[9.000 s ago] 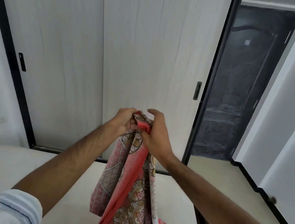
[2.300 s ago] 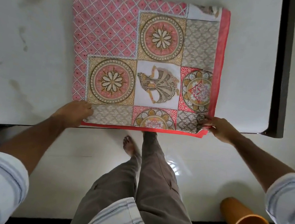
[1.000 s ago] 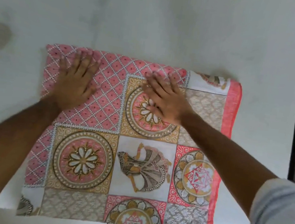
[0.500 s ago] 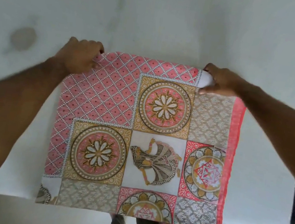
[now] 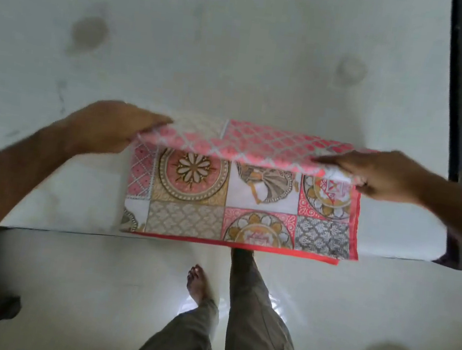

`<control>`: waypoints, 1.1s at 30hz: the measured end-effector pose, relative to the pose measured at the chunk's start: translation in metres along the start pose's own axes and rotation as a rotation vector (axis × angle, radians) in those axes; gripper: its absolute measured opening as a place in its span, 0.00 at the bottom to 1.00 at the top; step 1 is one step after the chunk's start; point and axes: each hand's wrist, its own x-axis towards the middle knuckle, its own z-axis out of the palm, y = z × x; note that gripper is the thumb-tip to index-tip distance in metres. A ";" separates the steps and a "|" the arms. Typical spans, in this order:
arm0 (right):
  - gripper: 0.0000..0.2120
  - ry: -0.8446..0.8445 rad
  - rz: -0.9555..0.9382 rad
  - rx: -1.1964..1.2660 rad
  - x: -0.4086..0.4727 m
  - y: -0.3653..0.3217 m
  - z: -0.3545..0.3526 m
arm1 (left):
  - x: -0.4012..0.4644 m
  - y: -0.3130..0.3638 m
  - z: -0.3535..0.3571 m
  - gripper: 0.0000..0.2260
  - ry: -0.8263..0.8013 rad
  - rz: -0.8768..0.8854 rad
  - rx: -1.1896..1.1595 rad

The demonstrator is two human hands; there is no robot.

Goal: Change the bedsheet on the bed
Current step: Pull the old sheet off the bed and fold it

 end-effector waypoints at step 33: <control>0.38 0.267 0.530 1.234 0.150 -0.169 0.123 | -0.045 0.121 0.056 0.16 0.198 -0.907 -1.550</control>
